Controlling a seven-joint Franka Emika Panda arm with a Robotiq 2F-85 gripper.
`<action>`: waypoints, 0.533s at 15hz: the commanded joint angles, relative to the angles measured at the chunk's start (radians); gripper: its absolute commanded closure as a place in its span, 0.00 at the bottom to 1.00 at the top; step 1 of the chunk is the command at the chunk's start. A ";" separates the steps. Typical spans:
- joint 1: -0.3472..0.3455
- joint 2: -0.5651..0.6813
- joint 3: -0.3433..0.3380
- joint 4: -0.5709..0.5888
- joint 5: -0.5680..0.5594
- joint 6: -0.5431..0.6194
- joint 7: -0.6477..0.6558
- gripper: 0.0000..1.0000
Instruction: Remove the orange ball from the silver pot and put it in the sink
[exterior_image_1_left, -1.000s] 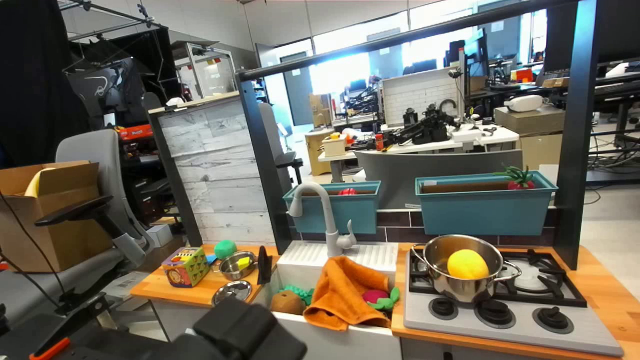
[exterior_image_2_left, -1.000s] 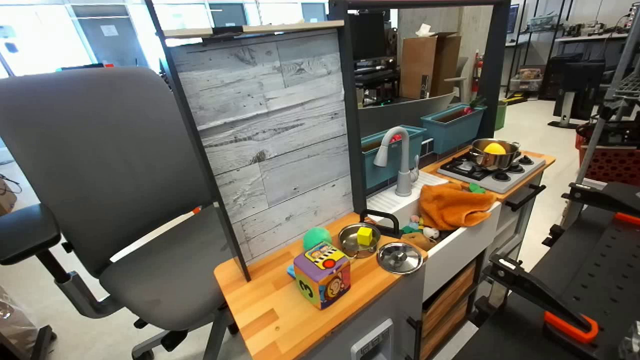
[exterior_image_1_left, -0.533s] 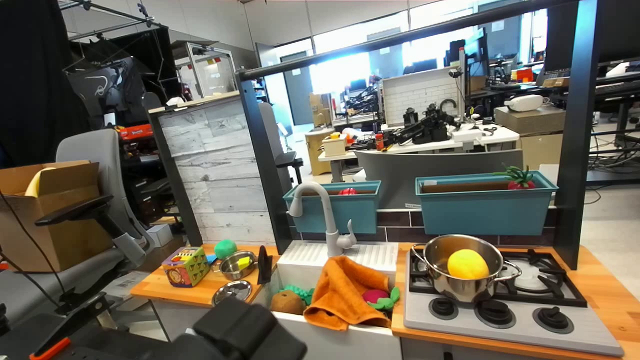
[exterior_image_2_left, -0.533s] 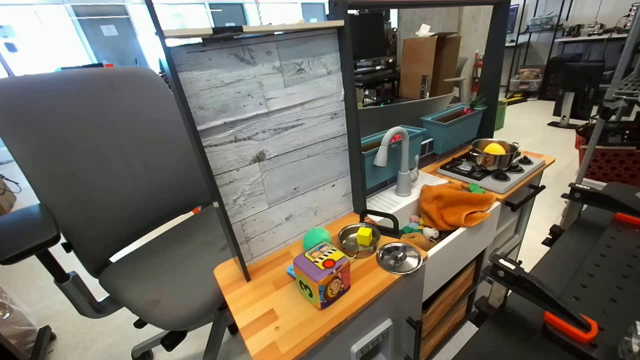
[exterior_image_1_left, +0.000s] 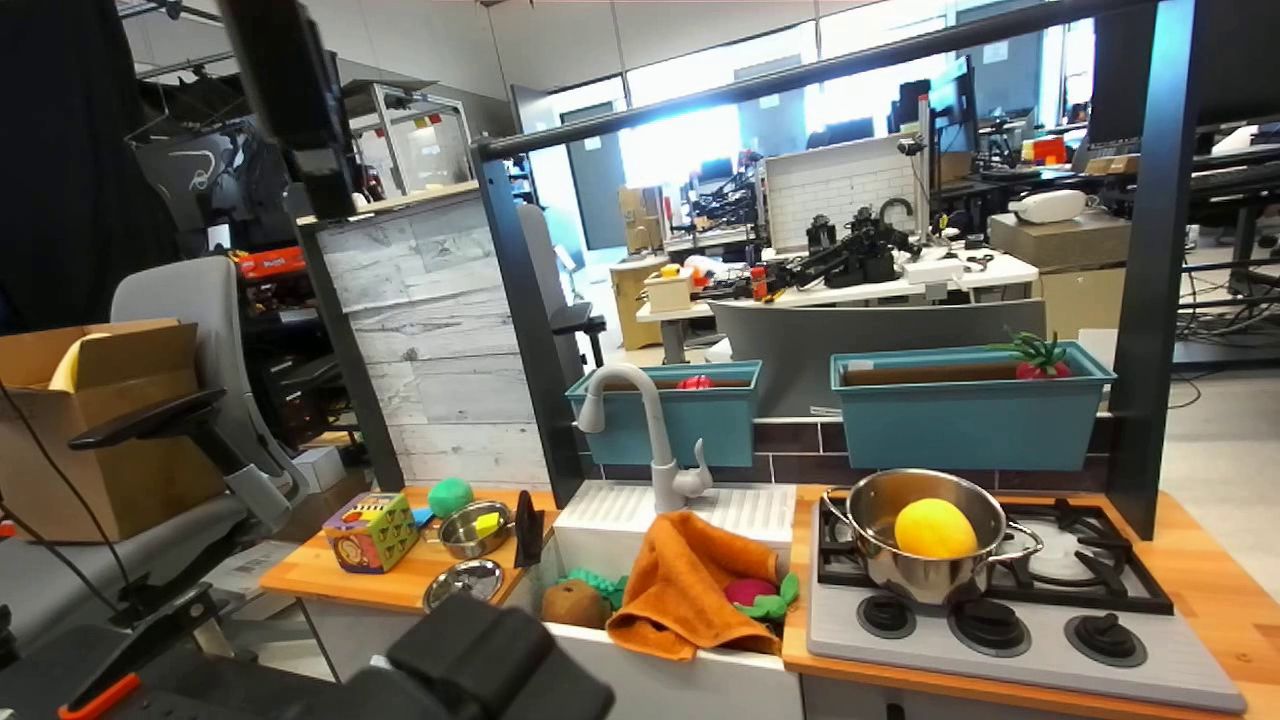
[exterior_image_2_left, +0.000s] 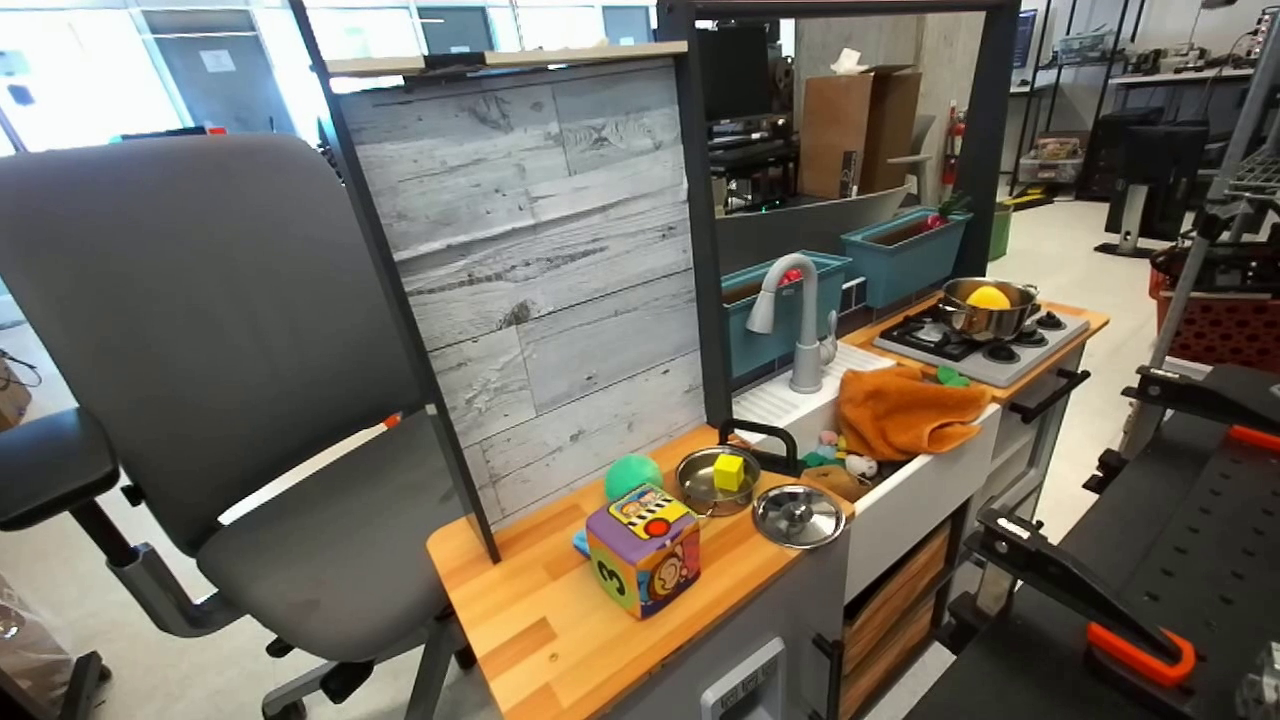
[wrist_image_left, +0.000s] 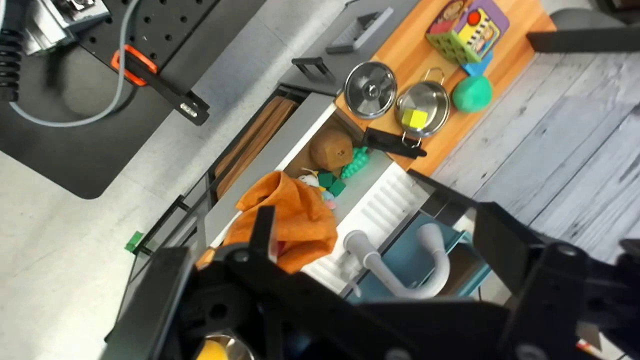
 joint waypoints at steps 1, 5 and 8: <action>-0.017 0.257 -0.096 0.165 0.132 0.039 -0.026 0.00; -0.050 0.516 -0.156 0.348 0.324 0.036 -0.015 0.00; -0.099 0.706 -0.155 0.505 0.446 0.058 0.037 0.00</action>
